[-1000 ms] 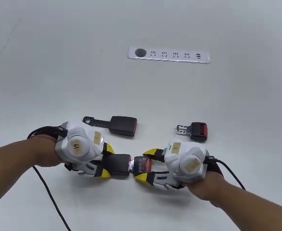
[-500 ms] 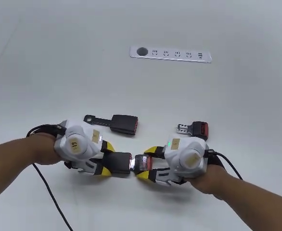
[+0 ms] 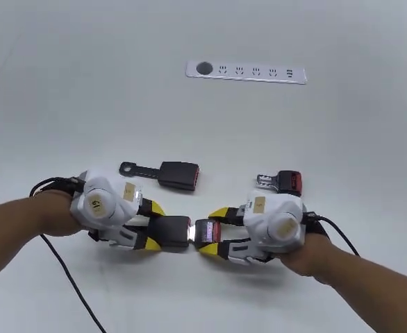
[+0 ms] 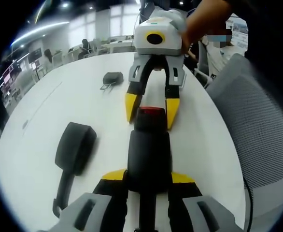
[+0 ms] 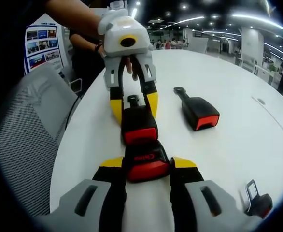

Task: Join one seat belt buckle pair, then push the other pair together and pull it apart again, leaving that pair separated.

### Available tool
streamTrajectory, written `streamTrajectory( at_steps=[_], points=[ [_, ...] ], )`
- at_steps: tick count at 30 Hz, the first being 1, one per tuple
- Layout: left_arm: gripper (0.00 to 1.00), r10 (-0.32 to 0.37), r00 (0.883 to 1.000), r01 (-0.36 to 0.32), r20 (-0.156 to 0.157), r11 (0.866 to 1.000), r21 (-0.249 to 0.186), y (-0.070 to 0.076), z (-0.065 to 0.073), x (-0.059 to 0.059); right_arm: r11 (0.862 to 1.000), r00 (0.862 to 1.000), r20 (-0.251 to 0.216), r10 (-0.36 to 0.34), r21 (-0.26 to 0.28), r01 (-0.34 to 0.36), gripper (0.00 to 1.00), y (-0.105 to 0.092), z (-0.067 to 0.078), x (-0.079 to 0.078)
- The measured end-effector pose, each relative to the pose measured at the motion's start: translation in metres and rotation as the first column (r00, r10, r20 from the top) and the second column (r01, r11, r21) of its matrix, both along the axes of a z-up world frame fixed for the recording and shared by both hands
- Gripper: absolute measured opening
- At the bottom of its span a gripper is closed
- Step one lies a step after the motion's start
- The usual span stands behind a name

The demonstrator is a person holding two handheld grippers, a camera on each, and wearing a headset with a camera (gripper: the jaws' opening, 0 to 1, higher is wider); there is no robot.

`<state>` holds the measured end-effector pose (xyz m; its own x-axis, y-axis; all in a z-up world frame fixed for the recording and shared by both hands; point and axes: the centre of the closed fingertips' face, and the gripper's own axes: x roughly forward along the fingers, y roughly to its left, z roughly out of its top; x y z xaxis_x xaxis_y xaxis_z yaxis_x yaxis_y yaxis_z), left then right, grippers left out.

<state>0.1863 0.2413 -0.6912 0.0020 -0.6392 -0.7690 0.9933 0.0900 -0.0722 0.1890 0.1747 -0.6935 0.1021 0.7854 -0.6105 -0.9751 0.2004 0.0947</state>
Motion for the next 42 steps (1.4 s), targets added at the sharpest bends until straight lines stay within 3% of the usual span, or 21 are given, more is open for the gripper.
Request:
streamTrajectory(
  at_steps=[18,42],
  points=[
    [0.32,-0.022,1.0,0.022,-0.003,0.999,-0.033,0.0016,-0.0001,0.0018,1.0,1.0,0.005,0.006,0.025,-0.006,0.34,0.0031,0.0093,-0.0014],
    [0.32,-0.03,1.0,0.029,-0.009,0.998,-0.052,0.0011,0.0013,0.0007,0.999,1.0,0.003,0.001,0.039,-0.001,0.33,0.0021,0.0084,-0.0012]
  ],
)
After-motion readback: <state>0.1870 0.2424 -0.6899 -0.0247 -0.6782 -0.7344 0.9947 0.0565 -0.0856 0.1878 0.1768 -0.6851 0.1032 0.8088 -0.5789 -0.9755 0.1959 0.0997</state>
